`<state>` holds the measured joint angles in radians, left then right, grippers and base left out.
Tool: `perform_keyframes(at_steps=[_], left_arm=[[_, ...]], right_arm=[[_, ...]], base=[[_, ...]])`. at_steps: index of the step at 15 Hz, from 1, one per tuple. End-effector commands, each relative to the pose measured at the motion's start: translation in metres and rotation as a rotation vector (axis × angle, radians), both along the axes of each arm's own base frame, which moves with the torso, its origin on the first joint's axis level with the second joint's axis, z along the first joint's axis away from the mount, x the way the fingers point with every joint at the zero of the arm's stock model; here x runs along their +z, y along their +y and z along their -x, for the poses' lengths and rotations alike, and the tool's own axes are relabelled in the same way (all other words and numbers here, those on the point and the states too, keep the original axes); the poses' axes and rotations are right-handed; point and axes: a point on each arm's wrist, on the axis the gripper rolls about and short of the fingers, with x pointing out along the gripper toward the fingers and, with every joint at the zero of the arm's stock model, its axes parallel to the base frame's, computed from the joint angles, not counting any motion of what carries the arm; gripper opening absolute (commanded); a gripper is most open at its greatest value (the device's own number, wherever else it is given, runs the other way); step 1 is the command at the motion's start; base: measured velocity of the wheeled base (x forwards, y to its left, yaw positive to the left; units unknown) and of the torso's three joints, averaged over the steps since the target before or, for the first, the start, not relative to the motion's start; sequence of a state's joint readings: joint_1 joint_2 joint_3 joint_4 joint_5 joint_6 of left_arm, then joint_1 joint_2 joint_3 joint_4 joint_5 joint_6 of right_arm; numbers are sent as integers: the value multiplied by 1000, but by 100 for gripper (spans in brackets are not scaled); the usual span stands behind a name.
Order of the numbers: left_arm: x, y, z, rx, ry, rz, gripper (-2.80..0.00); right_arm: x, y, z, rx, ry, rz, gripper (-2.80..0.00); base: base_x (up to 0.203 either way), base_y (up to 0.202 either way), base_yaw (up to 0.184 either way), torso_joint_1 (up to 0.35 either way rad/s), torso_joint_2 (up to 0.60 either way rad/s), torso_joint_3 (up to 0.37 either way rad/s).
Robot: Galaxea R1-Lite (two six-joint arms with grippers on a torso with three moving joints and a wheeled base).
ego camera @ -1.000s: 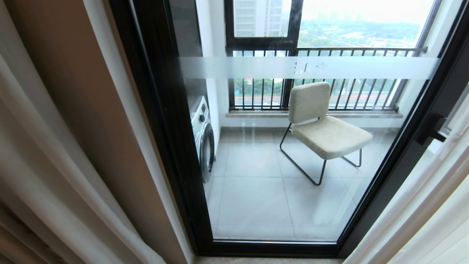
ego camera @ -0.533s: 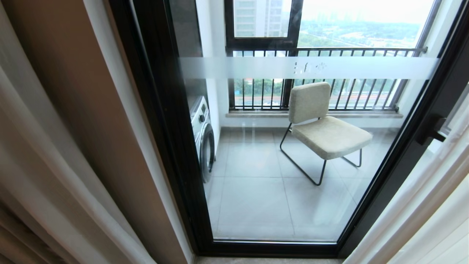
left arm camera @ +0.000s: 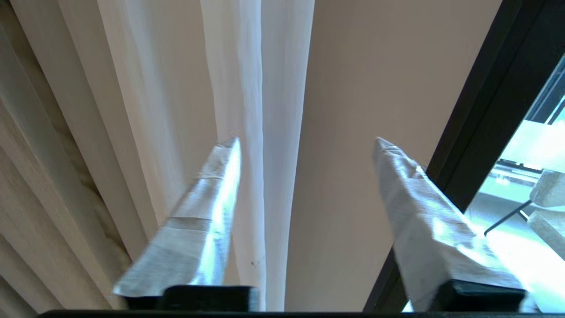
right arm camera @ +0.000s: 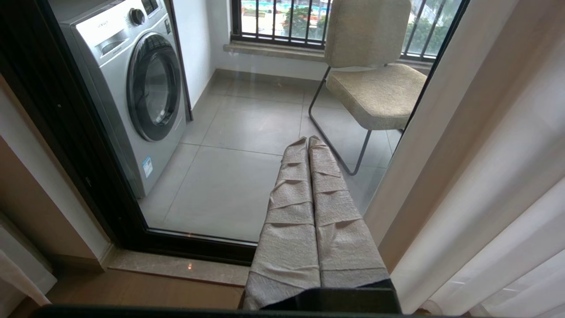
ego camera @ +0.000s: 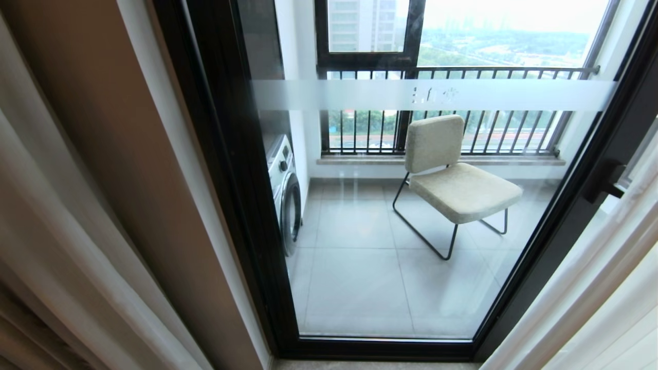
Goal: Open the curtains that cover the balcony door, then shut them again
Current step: Pull the inner curtains open on both sides
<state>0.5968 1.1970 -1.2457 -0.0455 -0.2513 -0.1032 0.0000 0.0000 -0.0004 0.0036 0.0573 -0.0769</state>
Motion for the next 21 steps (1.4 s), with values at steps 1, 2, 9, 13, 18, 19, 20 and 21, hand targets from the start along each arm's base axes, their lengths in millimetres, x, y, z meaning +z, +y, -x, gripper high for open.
perform_keyframes(at_steps=[1,2,9,13,18,19,20,21], left_arm=[[-1,-3,3,-12,-3,0,-280],[-2,-5,4,-16,-1,2,-280],[-41,-14,19,-18,80,60,-280],[-50,-16,18,-33,100,82,-280],[-62,-55,1,-321,187,110,-280],[-67,-69,-1,-405,223,123,-280],[-72,-81,-2,-468,258,135,-280],[-81,-92,-2,-506,302,144,-280]], right_arm=[[0,0,0,1,0,1,-280],[0,0,0,1,1,1,-280],[0,0,0,1,0,1,-280],[0,0,0,1,0,1,-280],[0,0,0,1,0,1,-280],[0,0,0,1,-1,1,-280],[0,0,0,1,1,1,-280],[0,0,0,1,0,1,-280]], base=[[0,0,0,0,0,0],[0,0,0,0,0,0],[0,0,0,0,0,0],[0,0,0,0,0,0],[0,0,0,0,0,0],[0,0,0,0,0,0],[0,0,0,0,0,0],[0,0,0,0,0,0]])
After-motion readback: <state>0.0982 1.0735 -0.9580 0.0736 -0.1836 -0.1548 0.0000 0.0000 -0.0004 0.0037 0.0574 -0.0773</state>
